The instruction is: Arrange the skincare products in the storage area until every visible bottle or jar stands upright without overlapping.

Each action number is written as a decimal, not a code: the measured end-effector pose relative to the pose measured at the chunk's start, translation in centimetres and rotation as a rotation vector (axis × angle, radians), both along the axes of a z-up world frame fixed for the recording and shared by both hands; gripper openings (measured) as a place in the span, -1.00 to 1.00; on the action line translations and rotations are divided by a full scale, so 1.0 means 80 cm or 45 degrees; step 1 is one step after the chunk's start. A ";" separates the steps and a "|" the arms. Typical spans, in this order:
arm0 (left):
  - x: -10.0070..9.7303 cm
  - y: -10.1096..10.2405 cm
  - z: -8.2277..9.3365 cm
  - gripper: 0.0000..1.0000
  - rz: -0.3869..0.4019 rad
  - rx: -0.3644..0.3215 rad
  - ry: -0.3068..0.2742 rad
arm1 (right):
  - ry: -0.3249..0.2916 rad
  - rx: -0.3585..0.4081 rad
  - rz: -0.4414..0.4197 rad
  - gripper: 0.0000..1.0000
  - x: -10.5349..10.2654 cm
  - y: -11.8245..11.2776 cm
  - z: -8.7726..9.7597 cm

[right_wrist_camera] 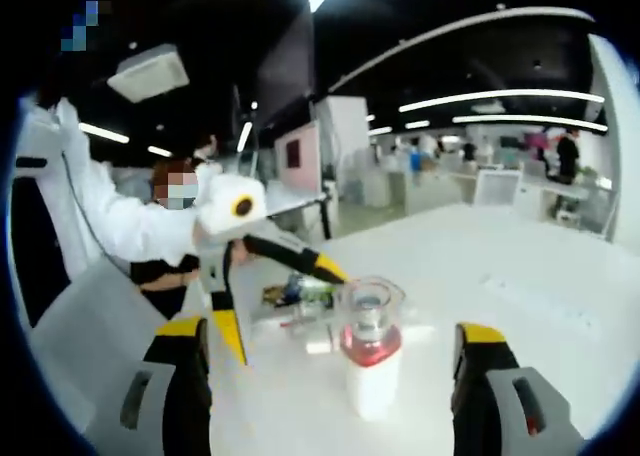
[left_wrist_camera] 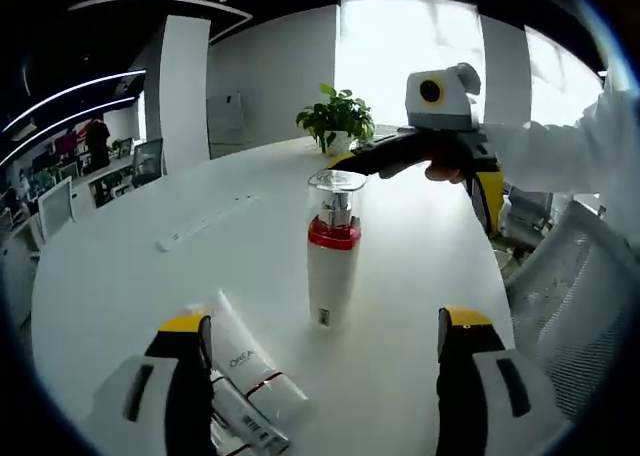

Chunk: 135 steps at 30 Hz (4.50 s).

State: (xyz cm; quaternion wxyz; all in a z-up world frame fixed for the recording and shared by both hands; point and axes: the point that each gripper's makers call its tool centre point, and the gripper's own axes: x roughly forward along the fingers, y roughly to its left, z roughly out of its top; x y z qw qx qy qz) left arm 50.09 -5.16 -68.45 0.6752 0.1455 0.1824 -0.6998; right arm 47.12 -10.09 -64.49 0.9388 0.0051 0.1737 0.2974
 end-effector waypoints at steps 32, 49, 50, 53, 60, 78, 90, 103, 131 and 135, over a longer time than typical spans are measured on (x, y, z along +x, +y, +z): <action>0.000 0.096 -0.002 0.99 0.133 0.042 0.072 | 0.078 -0.097 -0.049 0.99 -0.057 0.045 -0.019; -0.006 0.126 0.000 0.99 0.165 0.041 0.117 | 0.088 -0.040 -0.095 0.99 -0.071 0.051 -0.018; -0.009 0.127 -0.001 0.99 0.159 0.044 0.118 | 0.092 -0.039 -0.099 0.99 -0.072 0.050 -0.019; -0.011 0.130 -0.003 0.99 0.162 0.057 0.115 | 0.113 -0.088 -0.123 1.00 -0.075 0.044 -0.028; -0.012 0.132 -0.008 0.99 0.173 0.078 0.154 | 0.127 -0.015 -0.192 1.00 -0.073 0.037 -0.029; -0.029 0.101 -0.018 0.99 0.080 0.092 0.156 | 0.190 0.090 -0.175 0.99 -0.076 0.061 -0.034; -0.019 0.071 -0.031 0.98 0.037 0.115 0.177 | 0.210 0.109 -0.166 0.99 -0.079 0.074 -0.042; -0.010 0.037 -0.049 0.67 0.042 0.137 0.272 | 0.222 0.149 -0.231 0.99 -0.079 0.063 -0.058; 0.055 0.000 -0.082 0.49 0.268 0.232 0.208 | 0.194 0.120 -0.230 0.99 -0.077 0.056 -0.059; 0.060 -0.002 -0.086 0.34 0.242 0.308 0.172 | 0.190 0.120 -0.234 0.99 -0.076 0.054 -0.058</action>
